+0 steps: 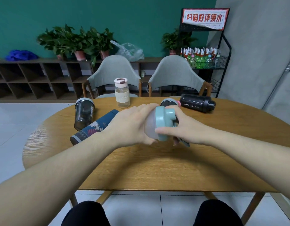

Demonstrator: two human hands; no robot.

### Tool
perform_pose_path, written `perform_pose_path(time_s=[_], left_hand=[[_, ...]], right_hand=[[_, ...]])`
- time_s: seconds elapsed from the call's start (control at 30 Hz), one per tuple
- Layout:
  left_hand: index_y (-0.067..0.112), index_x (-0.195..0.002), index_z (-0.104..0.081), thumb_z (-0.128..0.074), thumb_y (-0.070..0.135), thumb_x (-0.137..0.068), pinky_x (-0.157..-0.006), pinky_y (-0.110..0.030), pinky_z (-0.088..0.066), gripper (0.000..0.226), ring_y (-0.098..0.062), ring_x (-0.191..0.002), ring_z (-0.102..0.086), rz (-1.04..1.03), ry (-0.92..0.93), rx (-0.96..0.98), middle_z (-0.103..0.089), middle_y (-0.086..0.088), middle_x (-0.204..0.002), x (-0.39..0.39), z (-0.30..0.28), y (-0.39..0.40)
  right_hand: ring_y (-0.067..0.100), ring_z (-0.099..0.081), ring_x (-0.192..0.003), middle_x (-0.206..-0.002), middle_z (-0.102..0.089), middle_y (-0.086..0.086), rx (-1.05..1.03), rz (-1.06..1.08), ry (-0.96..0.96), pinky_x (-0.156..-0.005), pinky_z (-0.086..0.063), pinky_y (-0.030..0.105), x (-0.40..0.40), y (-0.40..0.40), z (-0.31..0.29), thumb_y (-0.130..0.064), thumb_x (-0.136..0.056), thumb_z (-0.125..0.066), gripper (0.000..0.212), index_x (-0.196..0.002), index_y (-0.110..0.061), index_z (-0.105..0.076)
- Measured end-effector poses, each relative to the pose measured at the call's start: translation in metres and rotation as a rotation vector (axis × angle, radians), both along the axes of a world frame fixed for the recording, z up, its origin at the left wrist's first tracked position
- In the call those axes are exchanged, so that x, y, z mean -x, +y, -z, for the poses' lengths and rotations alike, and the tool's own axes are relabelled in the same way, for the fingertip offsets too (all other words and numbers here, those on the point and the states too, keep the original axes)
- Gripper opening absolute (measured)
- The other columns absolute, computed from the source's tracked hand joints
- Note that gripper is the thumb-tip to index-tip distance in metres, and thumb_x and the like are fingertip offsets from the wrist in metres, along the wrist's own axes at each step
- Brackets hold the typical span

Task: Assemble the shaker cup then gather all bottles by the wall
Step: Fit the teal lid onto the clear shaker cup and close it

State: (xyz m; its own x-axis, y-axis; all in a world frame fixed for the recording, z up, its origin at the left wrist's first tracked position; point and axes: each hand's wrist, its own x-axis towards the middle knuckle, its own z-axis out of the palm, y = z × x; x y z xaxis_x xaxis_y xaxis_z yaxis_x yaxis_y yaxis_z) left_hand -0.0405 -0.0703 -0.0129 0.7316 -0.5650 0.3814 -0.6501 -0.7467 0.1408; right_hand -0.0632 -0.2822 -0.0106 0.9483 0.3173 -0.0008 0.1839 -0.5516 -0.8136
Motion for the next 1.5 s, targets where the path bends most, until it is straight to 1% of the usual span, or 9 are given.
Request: perform_pose_path(time_s=[0.2, 0.4, 0.57, 0.77, 0.93, 1.07, 1.23, 1.37, 1.5], left_hand=[[0.022, -0.152, -0.035, -0.081, 0.061, -0.062, -0.090, -0.045, -0.050, 0.108, -0.028, -0.115, -0.061, -0.028, -0.203, -0.143, -0.060, -0.001, -0.134, 0.000, 0.006, -0.004], [0.043, -0.154, -0.010, -0.088, 0.061, -0.055, -0.106, -0.040, -0.043, 0.128, -0.013, -0.132, -0.049, 0.054, 0.317, -0.115, -0.043, 0.010, -0.154, -0.007, -0.025, 0.005], [0.034, -0.150, -0.028, -0.087, 0.056, -0.061, -0.089, -0.032, -0.048, 0.109, -0.014, -0.114, -0.060, 0.041, 0.243, -0.136, -0.059, 0.013, -0.131, -0.004, -0.023, -0.001], [0.031, -0.148, -0.031, -0.081, 0.050, -0.063, -0.083, -0.036, -0.050, 0.100, -0.018, -0.108, -0.062, -0.014, 0.035, -0.139, -0.061, 0.009, -0.125, 0.004, -0.006, -0.005], [0.032, -0.145, -0.032, -0.082, 0.060, -0.061, -0.087, -0.042, -0.051, 0.102, -0.018, -0.112, -0.062, -0.007, 0.069, -0.019, -0.061, 0.010, -0.126, 0.005, 0.010, -0.007], [0.030, -0.147, -0.032, -0.084, 0.067, -0.057, -0.095, -0.043, -0.050, 0.110, -0.018, -0.120, -0.059, -0.020, 0.096, 0.034, -0.059, 0.008, -0.134, 0.005, 0.011, -0.002], [0.028, -0.147, -0.032, -0.086, 0.064, -0.059, -0.098, -0.042, -0.049, 0.109, -0.020, -0.122, -0.058, -0.044, 0.127, 0.075, -0.057, 0.005, -0.136, 0.006, 0.009, 0.000], [0.031, -0.145, -0.030, -0.086, 0.065, -0.057, -0.097, -0.046, -0.048, 0.109, -0.022, -0.121, -0.058, -0.087, 0.114, 0.069, -0.056, 0.005, -0.135, 0.005, 0.012, -0.008], [0.028, -0.148, -0.031, -0.086, 0.064, -0.057, -0.099, -0.048, -0.048, 0.112, -0.021, -0.124, -0.056, -0.116, 0.145, 0.118, -0.054, 0.004, -0.138, 0.006, 0.017, -0.018]], right_hand=[[0.014, -0.047, -0.050, -0.100, -0.059, 0.013, -0.303, 0.067, 0.353, -0.050, -0.043, 0.030, 0.003, 0.007, 0.000, -0.063, -0.080, -0.070, 0.059, -0.121, -0.026, -0.051], [-0.001, -0.060, -0.098, -0.123, -0.053, -0.017, 0.193, -0.015, -0.194, -0.079, -0.046, 0.017, 0.009, -0.011, 0.002, -0.054, -0.067, -0.087, 0.093, -0.139, -0.045, -0.028], [-0.008, -0.052, -0.107, -0.119, -0.041, -0.038, 0.285, -0.097, -0.442, -0.089, -0.040, 0.011, 0.011, -0.019, -0.003, -0.058, -0.062, -0.087, 0.099, -0.141, -0.042, -0.030], [0.009, -0.060, -0.108, -0.117, -0.052, -0.023, 0.253, -0.096, -0.431, -0.089, -0.052, 0.032, 0.009, -0.019, -0.001, -0.062, -0.058, -0.086, 0.095, -0.134, -0.042, -0.032], [0.014, -0.062, -0.113, -0.134, -0.052, -0.019, 0.550, -0.109, -0.353, -0.093, -0.053, 0.036, 0.005, -0.027, -0.013, -0.081, -0.052, -0.077, 0.114, -0.141, -0.052, -0.013], [-0.004, -0.056, -0.089, -0.111, -0.051, -0.032, 0.691, -0.091, -0.218, -0.076, -0.042, 0.009, 0.000, -0.047, -0.027, -0.073, -0.063, -0.078, 0.108, -0.150, -0.049, -0.019], [0.012, -0.064, -0.071, -0.087, -0.065, 0.008, 0.204, 0.060, -0.040, -0.072, -0.056, 0.019, -0.009, -0.073, -0.026, -0.032, -0.088, -0.075, 0.024, -0.112, -0.033, -0.073], [0.017, -0.057, -0.061, -0.073, -0.064, 0.005, -0.102, 0.156, 0.031, -0.061, -0.055, 0.026, -0.005, -0.071, -0.030, -0.013, -0.086, -0.078, 0.019, -0.104, -0.016, -0.079], [0.011, -0.056, -0.057, -0.086, -0.071, 0.014, -0.313, 0.217, 0.053, -0.060, -0.058, 0.025, 0.004, -0.052, -0.034, -0.012, -0.082, -0.081, 0.022, -0.103, -0.008, -0.079]])
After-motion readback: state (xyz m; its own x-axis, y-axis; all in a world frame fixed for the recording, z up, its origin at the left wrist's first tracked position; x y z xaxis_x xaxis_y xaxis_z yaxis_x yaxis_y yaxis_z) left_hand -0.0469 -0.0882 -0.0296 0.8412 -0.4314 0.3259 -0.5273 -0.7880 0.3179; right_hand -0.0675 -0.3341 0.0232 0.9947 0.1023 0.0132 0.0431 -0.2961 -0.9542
